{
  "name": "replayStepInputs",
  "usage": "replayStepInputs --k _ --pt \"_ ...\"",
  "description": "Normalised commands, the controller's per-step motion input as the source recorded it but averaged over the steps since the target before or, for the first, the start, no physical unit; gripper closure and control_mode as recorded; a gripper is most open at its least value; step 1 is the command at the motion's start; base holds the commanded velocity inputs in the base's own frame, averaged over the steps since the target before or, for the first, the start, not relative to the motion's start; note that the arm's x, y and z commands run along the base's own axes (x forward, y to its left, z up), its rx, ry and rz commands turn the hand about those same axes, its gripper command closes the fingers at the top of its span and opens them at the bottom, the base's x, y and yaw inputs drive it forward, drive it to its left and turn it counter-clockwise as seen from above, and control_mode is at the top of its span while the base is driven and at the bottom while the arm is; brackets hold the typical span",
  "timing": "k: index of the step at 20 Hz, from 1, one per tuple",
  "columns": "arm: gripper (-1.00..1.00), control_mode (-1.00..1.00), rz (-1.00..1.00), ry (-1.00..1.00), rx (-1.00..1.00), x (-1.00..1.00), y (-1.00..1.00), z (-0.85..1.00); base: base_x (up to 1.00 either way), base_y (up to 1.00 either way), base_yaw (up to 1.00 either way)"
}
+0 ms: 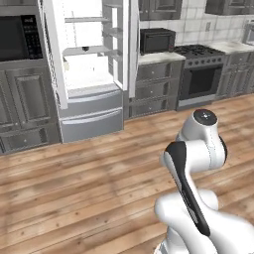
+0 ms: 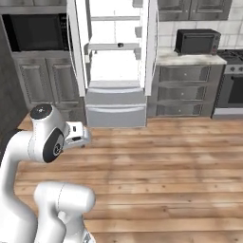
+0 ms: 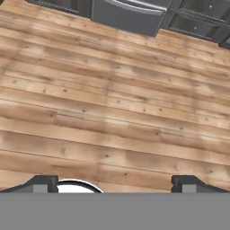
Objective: Take the donut and cake from the fridge and place them on the empty tray on the dining counter.
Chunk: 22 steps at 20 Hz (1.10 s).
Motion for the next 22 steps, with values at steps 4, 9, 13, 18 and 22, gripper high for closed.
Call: replayStepInputs --k 4,9,13,18,22 --pt "-1.0 1.0 0.0 0.0 0.0 0.0 0.0 0.0 0.63 0.22 0.0" --pt "-1.0 1.0 0.0 0.0 0.0 0.0 0.0 0.0 0.68 0.14 0.0" --pt "-1.0 1.0 0.0 0.0 0.0 0.0 0.0 0.0 0.69 0.11 0.0" --pt "-1.0 1.0 0.0 0.0 0.0 0.0 0.0 0.0 0.69 0.06 0.0" --pt "-1.0 1.0 0.0 0.0 0.0 0.0 0.0 0.0 0.68 0.0 0.01"
